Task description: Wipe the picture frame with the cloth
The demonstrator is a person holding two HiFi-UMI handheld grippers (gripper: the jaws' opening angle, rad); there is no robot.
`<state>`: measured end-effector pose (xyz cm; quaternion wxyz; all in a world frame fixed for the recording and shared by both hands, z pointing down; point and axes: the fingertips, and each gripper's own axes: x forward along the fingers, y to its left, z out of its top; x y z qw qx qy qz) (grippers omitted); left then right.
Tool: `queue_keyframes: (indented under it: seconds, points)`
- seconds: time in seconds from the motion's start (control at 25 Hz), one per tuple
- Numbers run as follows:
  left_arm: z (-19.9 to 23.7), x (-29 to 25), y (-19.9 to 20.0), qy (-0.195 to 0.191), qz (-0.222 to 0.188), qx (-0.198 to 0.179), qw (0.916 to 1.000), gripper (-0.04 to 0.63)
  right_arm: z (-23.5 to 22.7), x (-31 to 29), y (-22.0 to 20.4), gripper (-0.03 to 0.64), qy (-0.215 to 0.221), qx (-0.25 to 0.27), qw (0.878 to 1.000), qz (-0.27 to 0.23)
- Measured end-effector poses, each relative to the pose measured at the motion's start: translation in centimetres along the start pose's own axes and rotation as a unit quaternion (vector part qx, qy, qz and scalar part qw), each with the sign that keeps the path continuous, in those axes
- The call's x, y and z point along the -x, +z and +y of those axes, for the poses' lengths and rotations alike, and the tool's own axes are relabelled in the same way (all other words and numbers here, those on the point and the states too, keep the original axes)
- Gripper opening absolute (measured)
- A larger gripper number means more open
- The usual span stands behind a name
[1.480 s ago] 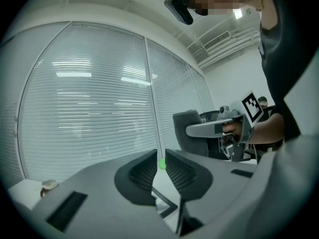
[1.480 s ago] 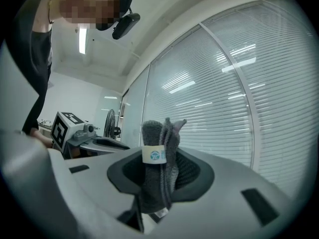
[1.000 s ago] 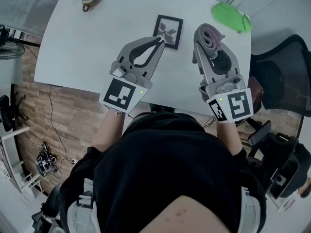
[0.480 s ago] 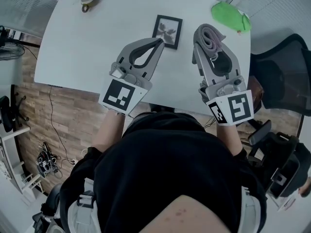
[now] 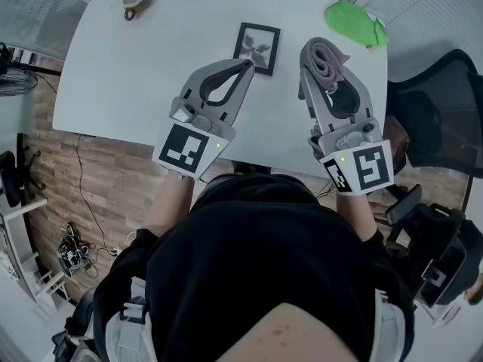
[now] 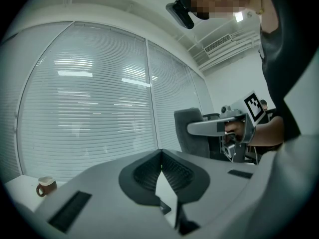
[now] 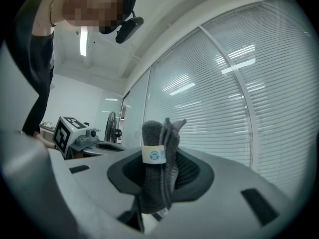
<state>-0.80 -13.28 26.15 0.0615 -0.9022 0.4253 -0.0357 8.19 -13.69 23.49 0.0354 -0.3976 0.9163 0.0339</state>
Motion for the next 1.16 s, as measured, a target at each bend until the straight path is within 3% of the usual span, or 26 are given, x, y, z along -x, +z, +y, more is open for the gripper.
queue_keyframes:
  seconds: [1.16]
  points:
    - [-0.5, 0.3, 1.1, -0.002, -0.01, -0.007, 0.9999, 0.012, 0.1, 0.3, 1.1, 0.109, -0.001, 0.005, 1.0, -0.011]
